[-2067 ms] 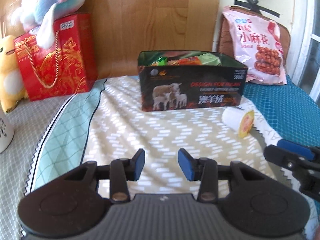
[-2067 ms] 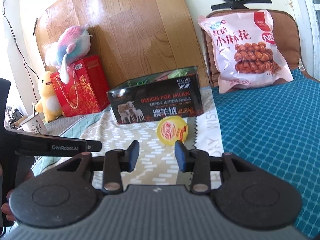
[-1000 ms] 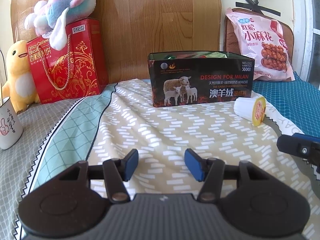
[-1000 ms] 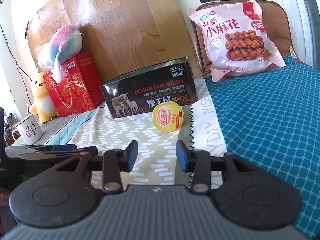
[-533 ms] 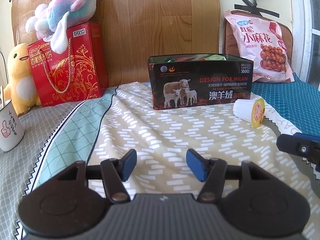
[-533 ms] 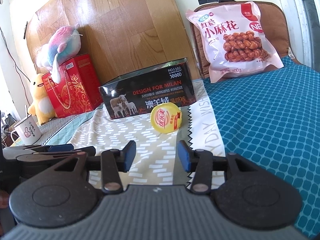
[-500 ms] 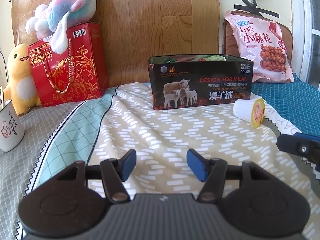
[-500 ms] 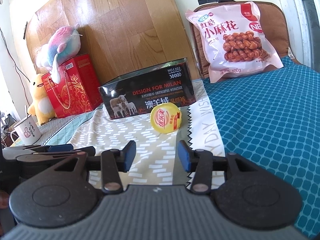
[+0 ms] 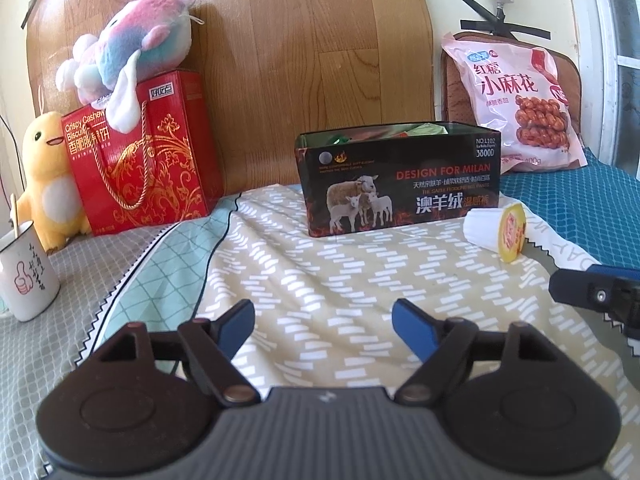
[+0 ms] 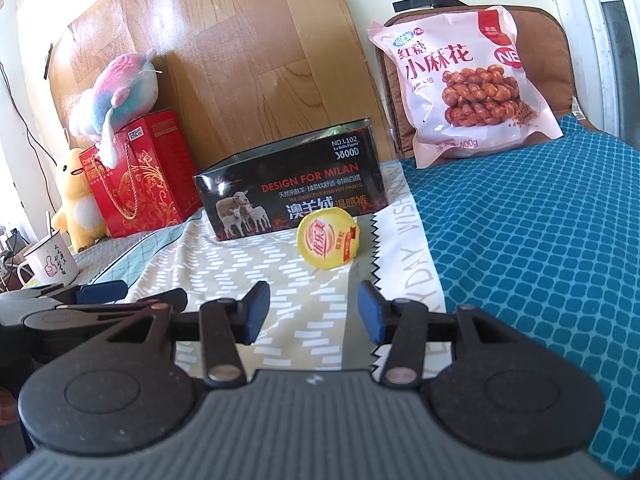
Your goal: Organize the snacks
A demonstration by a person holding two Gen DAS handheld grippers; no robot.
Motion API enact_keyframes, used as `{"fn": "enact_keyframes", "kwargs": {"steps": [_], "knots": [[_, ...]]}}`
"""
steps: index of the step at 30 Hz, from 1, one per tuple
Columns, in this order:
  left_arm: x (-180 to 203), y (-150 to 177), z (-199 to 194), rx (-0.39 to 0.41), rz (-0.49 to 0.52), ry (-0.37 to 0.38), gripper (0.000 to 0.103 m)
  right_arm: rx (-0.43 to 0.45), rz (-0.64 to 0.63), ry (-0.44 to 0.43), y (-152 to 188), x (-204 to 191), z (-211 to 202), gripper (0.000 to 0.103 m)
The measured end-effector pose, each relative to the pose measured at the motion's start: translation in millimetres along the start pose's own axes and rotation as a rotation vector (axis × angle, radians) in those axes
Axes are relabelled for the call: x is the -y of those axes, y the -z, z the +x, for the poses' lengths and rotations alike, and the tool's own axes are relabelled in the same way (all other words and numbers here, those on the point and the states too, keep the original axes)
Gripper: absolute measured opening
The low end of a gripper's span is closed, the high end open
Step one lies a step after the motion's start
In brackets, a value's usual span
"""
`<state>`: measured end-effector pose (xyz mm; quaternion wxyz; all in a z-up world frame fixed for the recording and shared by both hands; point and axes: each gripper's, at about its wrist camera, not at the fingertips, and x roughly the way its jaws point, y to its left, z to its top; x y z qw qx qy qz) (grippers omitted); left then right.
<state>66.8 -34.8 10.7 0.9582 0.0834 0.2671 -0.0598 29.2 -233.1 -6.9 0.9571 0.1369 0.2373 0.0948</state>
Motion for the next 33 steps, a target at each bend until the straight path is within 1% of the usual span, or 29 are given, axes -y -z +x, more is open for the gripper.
{"fn": "enact_keyframes", "kwargs": {"steps": [16,20,25,29,33], "knots": [[-2,1,0,-0.003,-0.009,0.003,0.078,-0.003,-0.004,-0.005,0,1,1,0.054],[-3,1,1,-0.006,-0.011,0.004,0.079,0.000,-0.003,0.007,1,0,1,0.059],[-5,0,3,-0.026,-0.032,0.009,0.079,-0.005,0.004,0.019,1,-1,1,0.059],[-8,1,6,-0.043,-0.050,0.015,0.079,-0.017,0.011,0.023,0,0,3,0.059],[-10,1,6,-0.049,-0.061,0.019,0.079,-0.053,0.032,0.021,-4,4,11,0.061]]}}
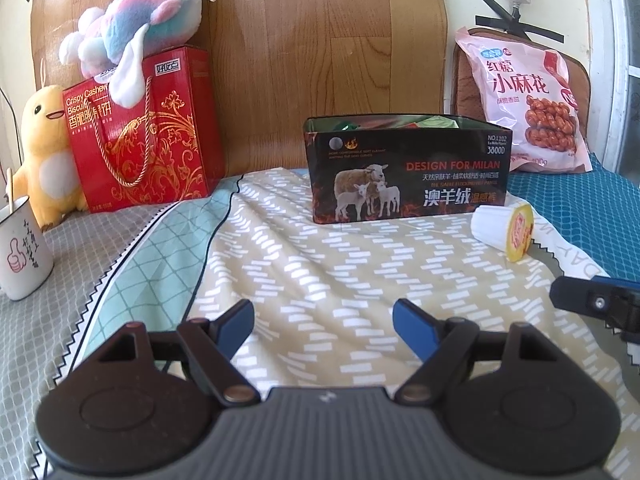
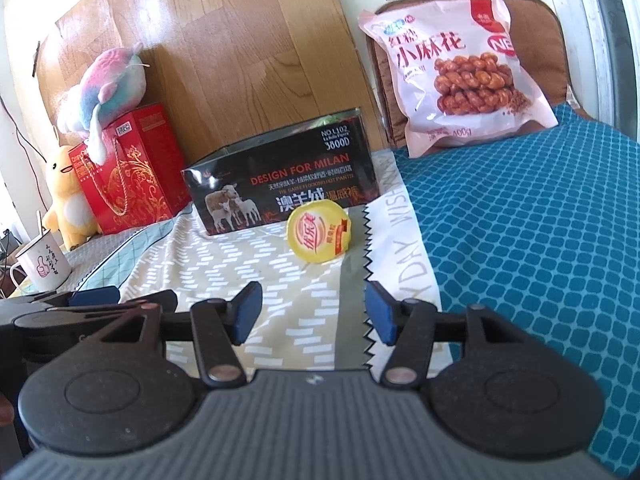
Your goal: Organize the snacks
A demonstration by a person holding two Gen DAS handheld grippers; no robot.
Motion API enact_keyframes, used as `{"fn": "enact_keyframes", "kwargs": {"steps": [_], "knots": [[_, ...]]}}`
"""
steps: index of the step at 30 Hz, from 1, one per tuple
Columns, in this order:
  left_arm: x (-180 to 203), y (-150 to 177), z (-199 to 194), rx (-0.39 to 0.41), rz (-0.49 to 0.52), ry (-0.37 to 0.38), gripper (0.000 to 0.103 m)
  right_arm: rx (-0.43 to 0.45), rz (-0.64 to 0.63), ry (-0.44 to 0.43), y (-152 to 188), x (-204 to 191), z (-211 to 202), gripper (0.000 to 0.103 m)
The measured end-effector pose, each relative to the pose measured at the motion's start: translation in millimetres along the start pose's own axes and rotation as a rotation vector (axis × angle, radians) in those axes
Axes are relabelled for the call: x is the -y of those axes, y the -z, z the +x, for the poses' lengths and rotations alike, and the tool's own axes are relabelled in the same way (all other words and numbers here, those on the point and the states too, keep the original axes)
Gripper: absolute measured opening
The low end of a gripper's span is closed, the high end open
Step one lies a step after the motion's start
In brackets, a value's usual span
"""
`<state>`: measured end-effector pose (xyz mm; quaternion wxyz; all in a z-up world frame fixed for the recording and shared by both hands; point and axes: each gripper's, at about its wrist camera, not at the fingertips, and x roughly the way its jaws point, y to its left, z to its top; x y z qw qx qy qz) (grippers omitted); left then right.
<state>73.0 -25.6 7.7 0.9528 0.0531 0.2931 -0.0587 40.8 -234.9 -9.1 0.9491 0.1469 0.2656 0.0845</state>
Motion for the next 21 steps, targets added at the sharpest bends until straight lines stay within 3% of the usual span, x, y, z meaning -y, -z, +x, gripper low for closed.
{"fn": "enact_keyframes", "kwargs": {"steps": [7,14,15,17,18,21], "knots": [[-3,0,1,-0.007,-0.018,0.011,0.079,-0.047,-0.015,0.006,-13,-1,20,0.081],[-6,0,2,-0.013,-0.042,0.025,0.079,-0.089,-0.087,0.020,-30,-5,51,0.084],[-7,0,2,-0.012,-0.050,0.025,0.079,-0.099,-0.108,0.017,-32,-7,56,0.083],[-10,0,2,-0.009,-0.070,0.027,0.079,-0.108,-0.167,0.021,-33,-13,64,0.064],[-12,0,1,-0.008,-0.084,0.030,0.079,-0.107,-0.202,0.036,-33,-17,66,0.049],[-20,-1,4,-0.018,-0.124,0.042,0.079,-0.121,-0.241,-0.008,-29,-22,63,0.047]]}}
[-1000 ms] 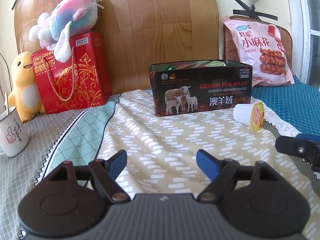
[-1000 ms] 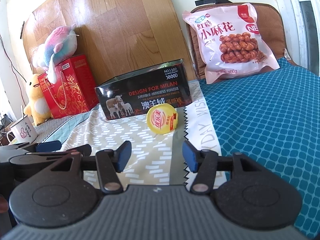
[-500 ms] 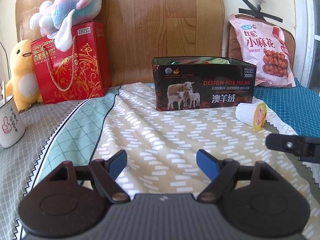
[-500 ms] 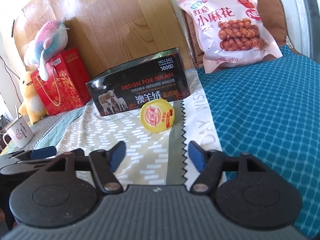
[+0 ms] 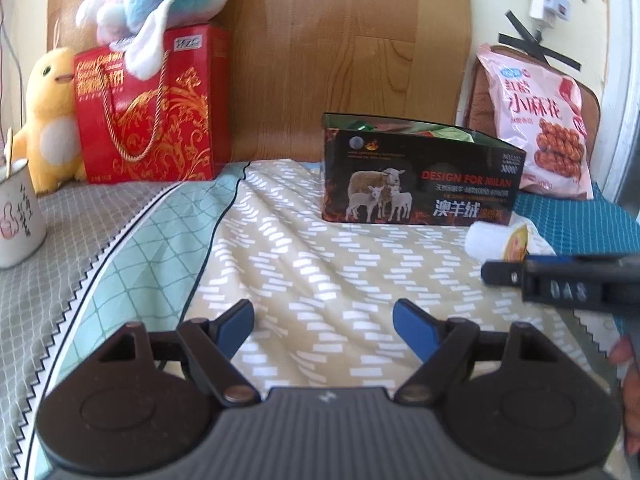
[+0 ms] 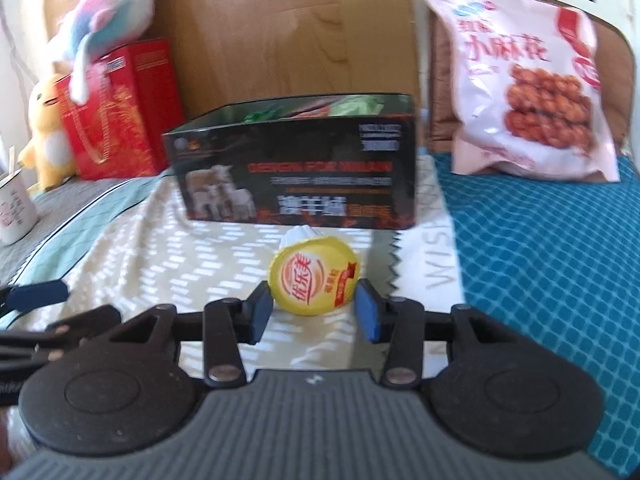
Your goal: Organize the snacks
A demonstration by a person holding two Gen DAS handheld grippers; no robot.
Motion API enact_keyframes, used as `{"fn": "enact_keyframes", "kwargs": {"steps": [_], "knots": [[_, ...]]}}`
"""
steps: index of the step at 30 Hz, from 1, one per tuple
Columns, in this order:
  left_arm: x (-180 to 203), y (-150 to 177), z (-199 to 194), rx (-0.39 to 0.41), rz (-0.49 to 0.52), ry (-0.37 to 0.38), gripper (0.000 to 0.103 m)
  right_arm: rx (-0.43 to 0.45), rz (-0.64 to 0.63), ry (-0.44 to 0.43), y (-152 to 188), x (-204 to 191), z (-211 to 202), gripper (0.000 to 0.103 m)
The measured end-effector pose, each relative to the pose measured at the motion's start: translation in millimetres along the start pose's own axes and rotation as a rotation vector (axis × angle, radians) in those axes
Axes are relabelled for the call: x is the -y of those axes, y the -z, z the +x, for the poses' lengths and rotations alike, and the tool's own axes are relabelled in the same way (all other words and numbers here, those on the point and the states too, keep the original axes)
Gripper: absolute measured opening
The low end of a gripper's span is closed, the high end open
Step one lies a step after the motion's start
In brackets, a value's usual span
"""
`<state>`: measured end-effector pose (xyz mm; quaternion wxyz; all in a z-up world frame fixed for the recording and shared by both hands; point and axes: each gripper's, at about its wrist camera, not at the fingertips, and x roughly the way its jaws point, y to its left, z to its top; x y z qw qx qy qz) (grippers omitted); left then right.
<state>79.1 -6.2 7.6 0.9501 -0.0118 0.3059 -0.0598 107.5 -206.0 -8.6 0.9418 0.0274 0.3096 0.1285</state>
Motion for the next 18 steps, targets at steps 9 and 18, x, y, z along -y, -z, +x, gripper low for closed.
{"fn": "enact_keyframes", "kwargs": {"steps": [9,18], "knots": [[-11,-1,2,-0.018,-0.058,0.022,0.080,0.003,-0.275,-0.236,48,-40,-59,0.049],[-10,0,3,-0.029,-0.067,0.025,0.081,0.006,-0.239,-0.173,66,-38,-81,0.069]]}}
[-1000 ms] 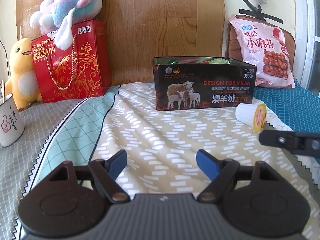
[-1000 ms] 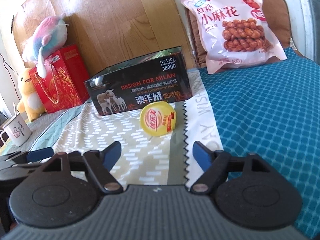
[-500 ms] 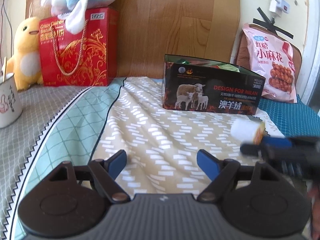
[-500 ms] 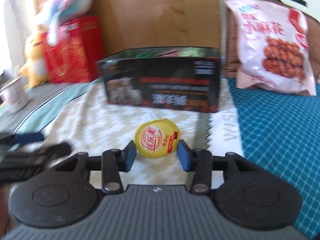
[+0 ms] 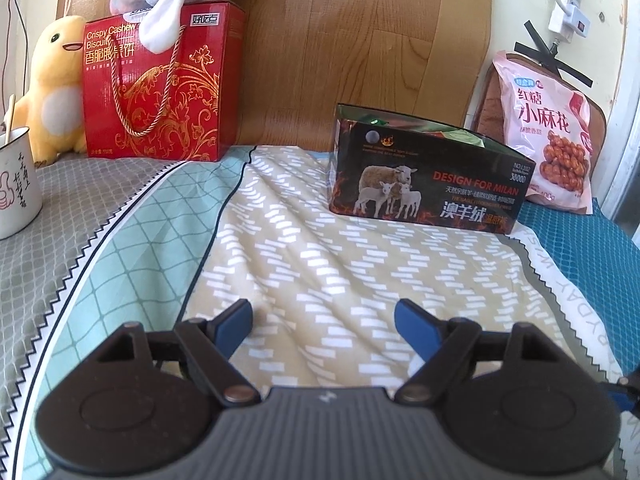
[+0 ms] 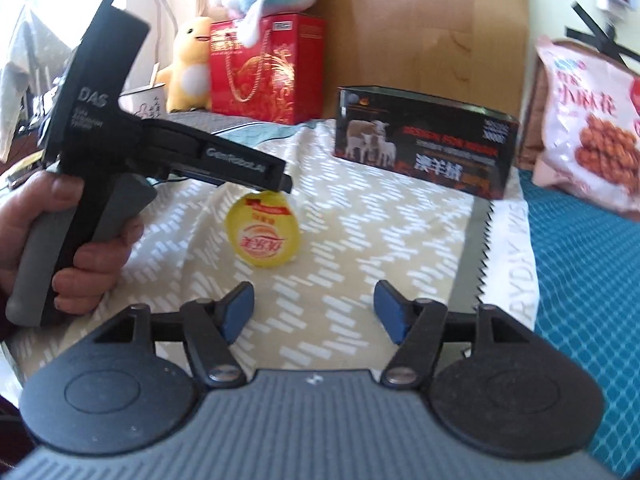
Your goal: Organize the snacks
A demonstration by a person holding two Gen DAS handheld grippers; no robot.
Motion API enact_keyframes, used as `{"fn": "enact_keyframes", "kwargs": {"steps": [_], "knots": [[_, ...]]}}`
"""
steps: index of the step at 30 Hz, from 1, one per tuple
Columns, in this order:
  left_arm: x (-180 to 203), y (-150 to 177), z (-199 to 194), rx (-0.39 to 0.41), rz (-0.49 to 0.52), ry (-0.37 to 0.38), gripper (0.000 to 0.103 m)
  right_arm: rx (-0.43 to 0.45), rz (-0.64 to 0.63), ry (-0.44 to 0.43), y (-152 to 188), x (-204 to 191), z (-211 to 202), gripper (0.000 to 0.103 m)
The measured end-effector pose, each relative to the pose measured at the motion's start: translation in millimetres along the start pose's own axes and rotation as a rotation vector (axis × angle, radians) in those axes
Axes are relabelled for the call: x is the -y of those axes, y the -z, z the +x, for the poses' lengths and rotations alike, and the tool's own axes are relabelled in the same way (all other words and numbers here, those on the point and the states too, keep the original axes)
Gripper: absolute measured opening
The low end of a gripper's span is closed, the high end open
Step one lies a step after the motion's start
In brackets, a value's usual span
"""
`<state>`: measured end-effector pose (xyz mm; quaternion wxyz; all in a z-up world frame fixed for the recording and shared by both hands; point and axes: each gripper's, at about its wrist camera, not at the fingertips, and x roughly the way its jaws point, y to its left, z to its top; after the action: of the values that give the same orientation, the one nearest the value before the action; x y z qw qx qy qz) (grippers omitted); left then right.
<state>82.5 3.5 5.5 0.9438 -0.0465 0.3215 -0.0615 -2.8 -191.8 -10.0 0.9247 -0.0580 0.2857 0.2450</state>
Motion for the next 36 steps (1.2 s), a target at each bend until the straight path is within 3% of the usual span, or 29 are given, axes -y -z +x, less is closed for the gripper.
{"fn": "enact_keyframes", "kwargs": {"steps": [4,6,9,11,15,17,22,30,36], "knots": [[-4,1,-4,0.010,-0.018,0.004,0.081,-0.012,-0.021,-0.057,-6,-1,8,0.071],[-6,7,-11,-0.012,-0.003,-0.041,0.082,-0.030,-0.052,-0.116,-13,-3,19,0.075],[-20,24,-39,0.062,0.028,-0.117,0.084,-0.055,-0.152,-0.189,-33,-16,42,0.076],[-35,30,-53,0.106,-0.003,-0.164,0.091,-0.071,-0.202,-0.224,-44,-25,62,0.075],[-62,31,-62,0.154,-0.137,-0.121,0.090,-0.049,-0.198,-0.296,-60,-34,88,0.060],[-64,30,-61,0.162,-0.157,-0.126,0.089,-0.044,-0.178,-0.301,-65,-36,95,0.046],[-61,24,-52,0.138,-0.159,-0.106,0.088,-0.038,-0.158,-0.313,-67,-37,97,0.037],[-63,25,-53,0.145,-0.169,-0.088,0.088,-0.041,-0.133,-0.322,-65,-32,96,0.036],[-61,25,-52,0.139,-0.158,-0.093,0.082,-0.031,-0.130,-0.312,-64,-32,94,0.035]]}}
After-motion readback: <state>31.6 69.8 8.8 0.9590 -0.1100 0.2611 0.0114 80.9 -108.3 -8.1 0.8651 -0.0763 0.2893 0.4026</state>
